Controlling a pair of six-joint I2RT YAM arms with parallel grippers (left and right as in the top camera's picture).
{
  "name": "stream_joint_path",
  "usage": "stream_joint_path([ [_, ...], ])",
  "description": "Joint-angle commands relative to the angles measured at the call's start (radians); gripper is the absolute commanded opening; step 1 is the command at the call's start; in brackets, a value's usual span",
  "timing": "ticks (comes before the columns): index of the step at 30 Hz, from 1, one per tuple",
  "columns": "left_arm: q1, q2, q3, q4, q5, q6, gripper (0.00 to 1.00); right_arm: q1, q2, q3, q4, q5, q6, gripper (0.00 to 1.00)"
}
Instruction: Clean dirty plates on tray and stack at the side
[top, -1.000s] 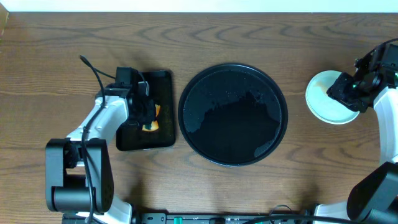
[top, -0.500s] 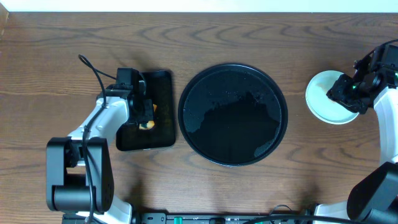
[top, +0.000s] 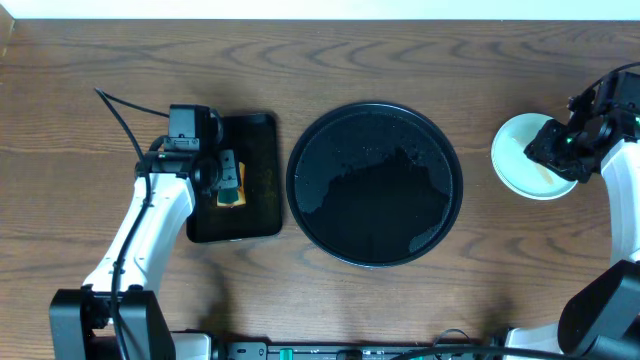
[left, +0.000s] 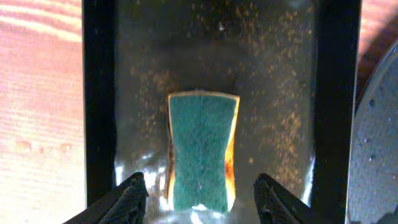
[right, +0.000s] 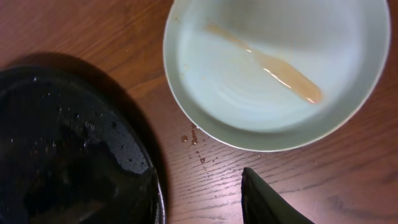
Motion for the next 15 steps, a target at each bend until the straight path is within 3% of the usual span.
stream_joint_path([
  [1,-0.001,-0.032,-0.007,-0.021,0.021,-0.006,0.57,0.048,0.003,-0.005,0.010,-0.077,-0.100,0.42],
  [8,-0.042,-0.053,0.024,-0.143,0.038,-0.032,0.68,0.179,0.003,-0.005,0.043,-0.112,-0.253,0.58],
  [10,-0.040,-0.053,0.042,-0.215,0.038,-0.072,0.73,0.219,0.003,-0.005,0.030,-0.030,-0.249,0.99],
  [15,-0.033,-0.060,0.101,-0.430,0.039,-0.096,0.78,0.239,0.003,-0.005,-0.035,0.017,-0.173,0.99],
])
